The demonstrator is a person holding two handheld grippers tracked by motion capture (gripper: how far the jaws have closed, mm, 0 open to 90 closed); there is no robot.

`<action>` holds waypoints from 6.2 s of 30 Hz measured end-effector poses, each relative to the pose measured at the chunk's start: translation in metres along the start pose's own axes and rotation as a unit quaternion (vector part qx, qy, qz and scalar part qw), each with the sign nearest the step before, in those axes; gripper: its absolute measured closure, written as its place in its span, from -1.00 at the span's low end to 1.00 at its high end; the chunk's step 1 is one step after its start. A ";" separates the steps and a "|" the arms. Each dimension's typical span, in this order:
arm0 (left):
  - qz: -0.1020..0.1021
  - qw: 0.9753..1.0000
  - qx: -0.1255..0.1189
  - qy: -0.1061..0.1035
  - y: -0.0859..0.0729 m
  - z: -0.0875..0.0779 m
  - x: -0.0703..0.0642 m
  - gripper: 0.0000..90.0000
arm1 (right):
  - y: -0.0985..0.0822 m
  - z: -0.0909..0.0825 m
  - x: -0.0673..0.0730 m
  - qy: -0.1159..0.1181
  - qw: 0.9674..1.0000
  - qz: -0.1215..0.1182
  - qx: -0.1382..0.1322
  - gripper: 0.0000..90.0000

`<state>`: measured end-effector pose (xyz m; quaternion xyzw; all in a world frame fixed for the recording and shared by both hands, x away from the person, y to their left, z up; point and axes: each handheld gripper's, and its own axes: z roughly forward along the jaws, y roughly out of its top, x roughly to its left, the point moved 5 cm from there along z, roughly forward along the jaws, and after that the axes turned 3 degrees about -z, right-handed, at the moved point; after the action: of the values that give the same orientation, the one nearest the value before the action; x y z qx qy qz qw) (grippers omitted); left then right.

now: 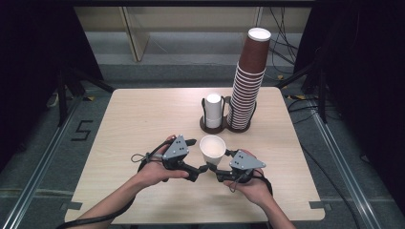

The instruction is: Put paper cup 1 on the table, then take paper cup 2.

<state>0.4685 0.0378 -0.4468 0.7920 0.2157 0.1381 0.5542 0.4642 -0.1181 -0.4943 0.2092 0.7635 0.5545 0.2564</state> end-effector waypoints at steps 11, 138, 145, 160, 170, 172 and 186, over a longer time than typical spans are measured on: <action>-0.027 0.999 -0.017 0.017 -0.003 0.022 -0.002 -0.86 | -0.006 0.006 0.005 0.011 1.000 0.012 0.017 -0.25; -0.209 0.874 0.019 0.438 -0.103 -0.094 0.234 -1.00 | -0.017 -0.004 0.003 0.002 0.996 0.077 0.044 -0.64; -0.195 0.879 0.009 0.436 -0.098 -0.106 0.224 -1.00 | -0.019 -0.003 0.003 0.006 0.996 0.075 0.048 -0.64; -0.174 0.895 -0.010 0.411 -0.080 -0.124 0.188 -1.00 | -0.026 -0.011 -0.009 -0.010 0.994 0.099 0.049 -0.64; -0.128 0.898 -0.043 0.419 -0.042 -0.137 0.163 -1.00 | -0.013 -0.017 -0.020 -0.032 0.992 0.120 0.035 -0.63; -0.125 0.900 -0.046 0.415 -0.040 -0.135 0.160 -1.00 | -0.011 -0.018 -0.021 -0.039 0.991 0.125 0.032 -0.64; -0.074 0.943 -0.093 0.312 -0.009 -0.075 0.104 -1.00 | 0.006 -0.023 -0.041 -0.092 0.989 0.113 0.022 -0.65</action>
<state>0.5229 0.1528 -0.4312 0.6355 0.4222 0.3564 0.5393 0.4823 -0.1583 -0.4766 0.3499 0.7199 0.5416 0.2568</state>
